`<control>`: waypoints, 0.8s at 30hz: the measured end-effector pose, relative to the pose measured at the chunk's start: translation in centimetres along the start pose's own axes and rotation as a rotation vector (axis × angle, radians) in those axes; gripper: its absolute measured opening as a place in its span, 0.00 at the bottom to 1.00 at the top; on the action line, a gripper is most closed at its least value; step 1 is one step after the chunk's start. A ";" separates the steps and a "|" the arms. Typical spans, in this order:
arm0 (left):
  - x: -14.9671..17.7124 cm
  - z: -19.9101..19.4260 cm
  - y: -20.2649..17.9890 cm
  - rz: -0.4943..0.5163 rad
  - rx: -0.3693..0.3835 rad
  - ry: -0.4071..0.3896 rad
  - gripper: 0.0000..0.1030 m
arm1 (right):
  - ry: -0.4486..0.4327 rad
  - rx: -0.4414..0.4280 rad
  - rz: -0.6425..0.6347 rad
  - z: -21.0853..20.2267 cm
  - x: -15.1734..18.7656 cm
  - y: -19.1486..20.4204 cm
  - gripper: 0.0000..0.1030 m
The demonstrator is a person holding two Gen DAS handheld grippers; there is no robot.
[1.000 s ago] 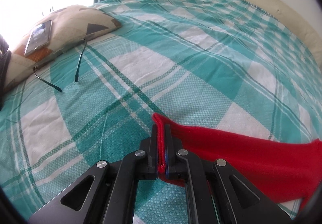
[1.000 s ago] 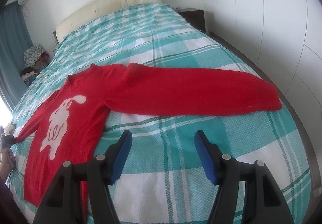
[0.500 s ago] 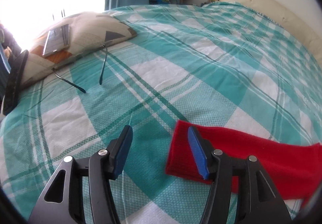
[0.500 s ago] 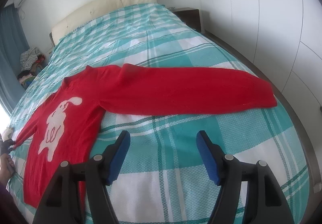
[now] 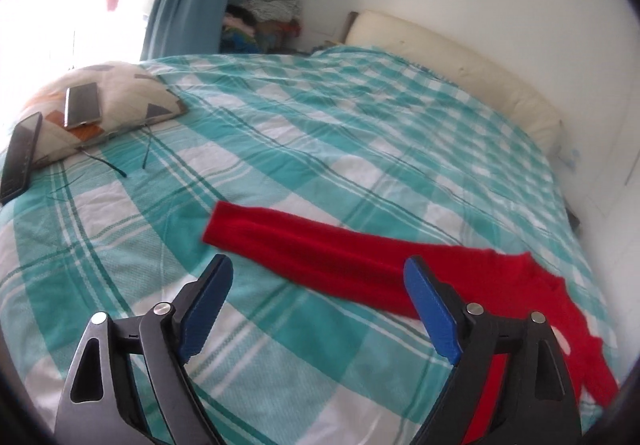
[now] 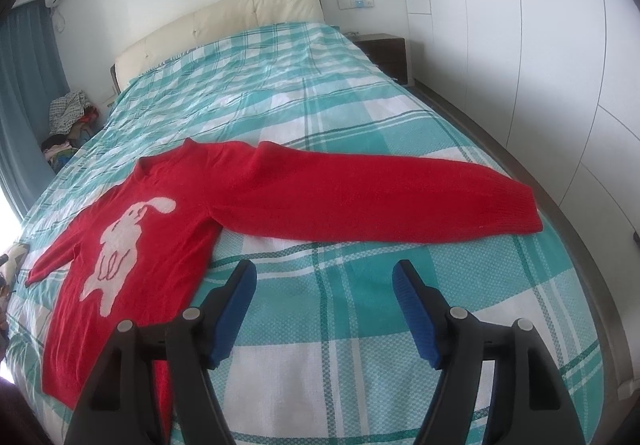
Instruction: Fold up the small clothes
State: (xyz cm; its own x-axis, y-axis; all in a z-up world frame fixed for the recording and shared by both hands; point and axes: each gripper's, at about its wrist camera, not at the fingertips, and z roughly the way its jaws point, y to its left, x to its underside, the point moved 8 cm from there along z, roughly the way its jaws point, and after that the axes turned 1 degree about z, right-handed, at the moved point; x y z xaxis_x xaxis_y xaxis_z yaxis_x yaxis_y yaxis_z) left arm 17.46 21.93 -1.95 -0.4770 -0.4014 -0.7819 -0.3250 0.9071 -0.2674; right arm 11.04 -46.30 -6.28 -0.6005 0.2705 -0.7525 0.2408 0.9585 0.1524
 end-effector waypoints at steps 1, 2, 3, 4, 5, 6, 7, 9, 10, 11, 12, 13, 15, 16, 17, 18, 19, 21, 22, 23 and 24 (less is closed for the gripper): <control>1.1 -0.7 -1.4 0.037 0.038 0.000 0.90 | -0.010 0.007 -0.006 -0.2 0.3 0.1 0.73; 2.4 -1.3 -2.7 0.082 0.068 0.000 0.92 | -0.019 0.008 -0.011 -0.4 0.6 0.2 0.73; 3.7 -1.7 -3.9 0.134 0.085 0.000 0.92 | -0.024 0.006 -0.015 -0.6 1.1 0.4 0.73; 5.1 -1.9 -4.9 0.183 0.086 0.004 0.92 | -0.026 0.003 -0.014 -0.7 1.8 0.5 0.73; 6.4 -1.9 -5.7 0.227 0.085 0.013 0.92 | -0.024 -0.003 -0.008 -0.8 2.4 0.7 0.73; 7.3 -1.7 -6.3 0.257 0.086 0.023 0.92 | -0.022 -0.012 0.001 -0.8 3.1 0.9 0.74; 8.0 -1.5 -6.8 0.277 0.092 0.034 0.92 | -0.019 -0.019 0.012 -0.8 3.8 1.1 0.74; 8.6 -1.1 -7.5 0.299 0.105 0.031 0.92 | -0.007 -0.023 0.032 -0.4 5.1 1.5 0.74; 8.7 -0.9 -7.6 0.309 0.102 0.023 0.92 | -0.001 -0.027 0.044 -0.1 5.6 1.7 0.74; 8.8 -0.6 -7.7 0.319 0.094 0.023 0.92 | 0.000 -0.032 0.051 0.2 6.1 2.0 0.74; 9.1 -0.1 -7.7 0.323 0.083 0.038 0.92 | -0.001 -0.030 0.049 0.4 6.5 2.3 0.74; 9.2 0.3 -7.7 0.323 0.080 0.057 0.92 | -0.001 -0.017 0.037 0.7 6.8 2.6 0.74; 9.8 0.4 -7.7 0.330 0.083 0.066 0.92 | -0.004 0.019 0.010 1.2 6.9 2.8 0.74; 10.0 0.5 -7.6 0.332 0.081 0.068 0.92 | -0.012 0.038 0.009 1.2 6.9 2.7 0.74; 10.3 0.5 -7.4 0.332 0.077 0.072 0.92 | -0.014 0.051 0.015 1.4 7.0 2.6 0.74; 10.6 0.7 -7.3 0.331 0.071 0.082 0.92 | -0.007 0.057 0.026 1.6 7.2 2.3 0.74; 10.8 0.9 -7.2 0.329 0.065 0.093 0.92 | 0.008 0.060 0.042 2.0 7.4 2.0 0.74; 11.2 1.6 -6.9 0.321 0.056 0.120 0.92 | 0.046 0.060 0.078 2.8 8.0 1.4 0.74; 11.4 1.9 -6.8 0.312 0.054 0.136 0.92 | 0.057 0.057 0.086 3.0 8.2 1.2 0.74; 11.6 2.2 -6.6 0.300 0.051 0.152 0.92 | 0.061 0.058 0.086 3.1 8.3 1.2 0.74; 11.8 2.6 -6.3 0.285 0.049 0.172 0.92 | 0.062 0.060 0.082 3.2 8.3 1.3 0.75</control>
State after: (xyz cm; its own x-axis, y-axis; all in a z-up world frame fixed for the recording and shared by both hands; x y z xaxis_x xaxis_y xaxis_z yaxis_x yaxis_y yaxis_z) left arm 16.05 11.84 -10.94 -0.6756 -0.1420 -0.7234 -0.1211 0.9893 -0.0812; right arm 8.80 -43.09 -14.36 -0.6223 0.3549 -0.6977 0.3354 0.9263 0.1720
